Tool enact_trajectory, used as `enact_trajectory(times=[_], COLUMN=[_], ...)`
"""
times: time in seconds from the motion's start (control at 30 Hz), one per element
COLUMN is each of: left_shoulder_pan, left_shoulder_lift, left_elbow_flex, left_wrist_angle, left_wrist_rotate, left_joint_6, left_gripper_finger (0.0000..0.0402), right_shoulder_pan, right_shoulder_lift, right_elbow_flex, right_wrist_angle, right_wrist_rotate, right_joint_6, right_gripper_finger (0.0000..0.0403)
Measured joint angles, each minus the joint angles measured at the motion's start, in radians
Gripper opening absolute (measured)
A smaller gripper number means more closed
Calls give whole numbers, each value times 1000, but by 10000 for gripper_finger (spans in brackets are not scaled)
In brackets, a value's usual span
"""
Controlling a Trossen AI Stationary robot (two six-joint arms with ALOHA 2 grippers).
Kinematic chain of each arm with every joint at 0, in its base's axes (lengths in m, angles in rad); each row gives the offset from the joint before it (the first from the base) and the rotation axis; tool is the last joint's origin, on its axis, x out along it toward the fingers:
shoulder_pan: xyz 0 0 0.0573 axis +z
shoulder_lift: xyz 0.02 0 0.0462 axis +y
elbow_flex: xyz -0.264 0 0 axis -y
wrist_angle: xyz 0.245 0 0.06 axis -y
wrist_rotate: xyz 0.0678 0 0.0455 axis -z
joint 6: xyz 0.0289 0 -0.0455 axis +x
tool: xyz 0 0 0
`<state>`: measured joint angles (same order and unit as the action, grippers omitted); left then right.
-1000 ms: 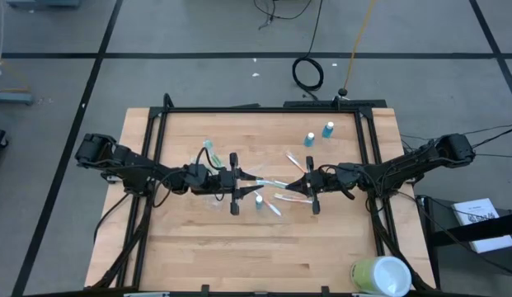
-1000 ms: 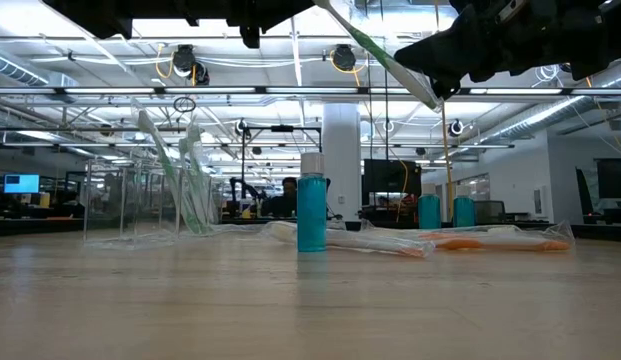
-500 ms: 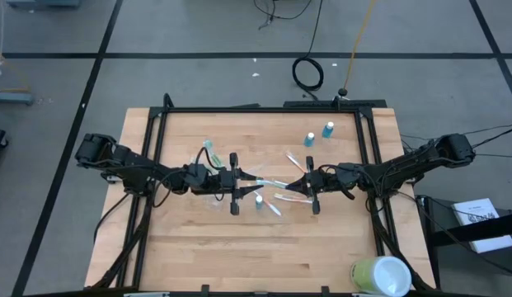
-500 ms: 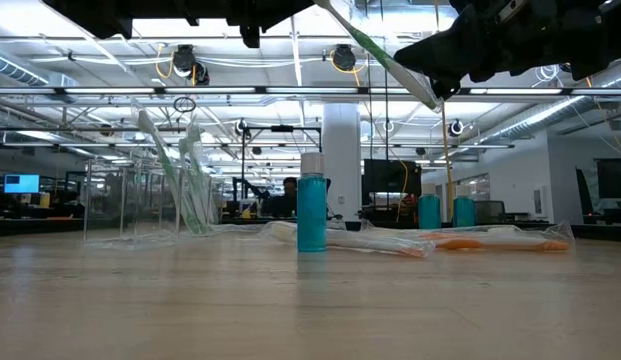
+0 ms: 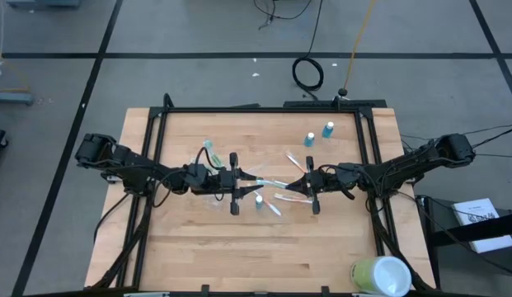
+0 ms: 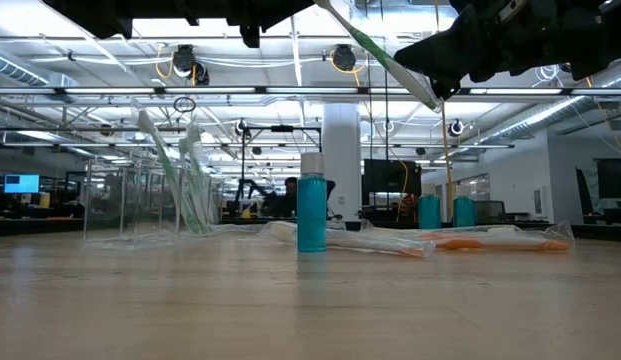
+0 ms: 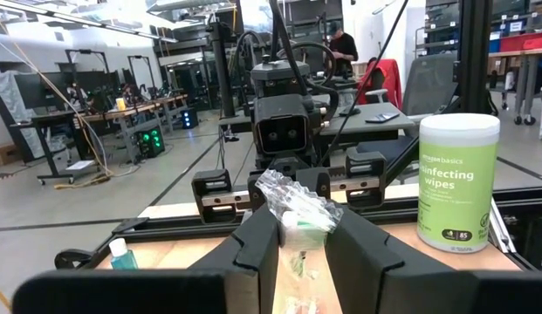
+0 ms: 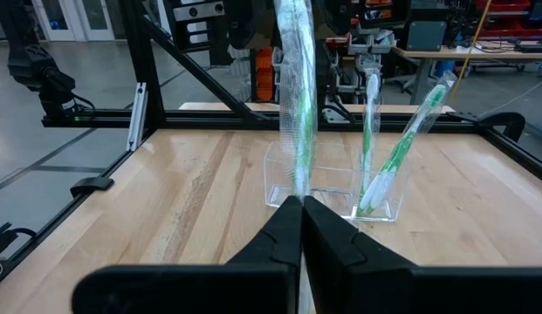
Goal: Pick & Place toothbrushing station
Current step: Put the green toothbrush into the top section of the transparent organizer
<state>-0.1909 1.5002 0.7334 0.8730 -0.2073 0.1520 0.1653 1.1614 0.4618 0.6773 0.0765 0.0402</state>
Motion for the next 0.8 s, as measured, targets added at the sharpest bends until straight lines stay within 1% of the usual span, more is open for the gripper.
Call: enact_trajectory(times=[0.07, 0.13, 0.27, 0.37, 0.43, 0.57, 0.63, 0.73, 0.8], left_shoulder_pan=[0, 0, 0, 0, 0, 0, 0, 0, 0], left_shoulder_lift=[0, 0, 0, 0, 0, 0, 0, 0, 0], left_elbow_flex=[0, 0, 0, 0, 0, 0, 0, 0, 0], left_wrist_angle=[0, 0, 1, 1, 1, 1, 1, 1, 1], left_wrist_rotate=[0, 0, 1, 29, 35, 39, 39, 40, 42], left_joint_6=[0, 1, 1, 4, 8, 4, 4, 3, 4], left_gripper_finger=[89, 80, 38, 11, 9, 30, 34, 29, 20], right_shoulder_pan=[0, 0, 0, 0, 0, 0, 0, 0, 0], right_shoulder_lift=[0, 0, 0, 0, 0, 0, 0, 0, 0], right_elbow_flex=[0, 0, 0, 0, 0, 0, 0, 0, 0], right_wrist_angle=[0, 0, -1, -1, -2, -1, 0, 0, -2], right_wrist_rotate=[0, 0, 0, -3, -3, -2, -2, -2, -1], right_joint_6=[0, 0, 0, 0, 1, 4, 3, 1, 1], right_gripper_finger=[0, 0, 0, 0, 0, 0, 2, 24, 52])
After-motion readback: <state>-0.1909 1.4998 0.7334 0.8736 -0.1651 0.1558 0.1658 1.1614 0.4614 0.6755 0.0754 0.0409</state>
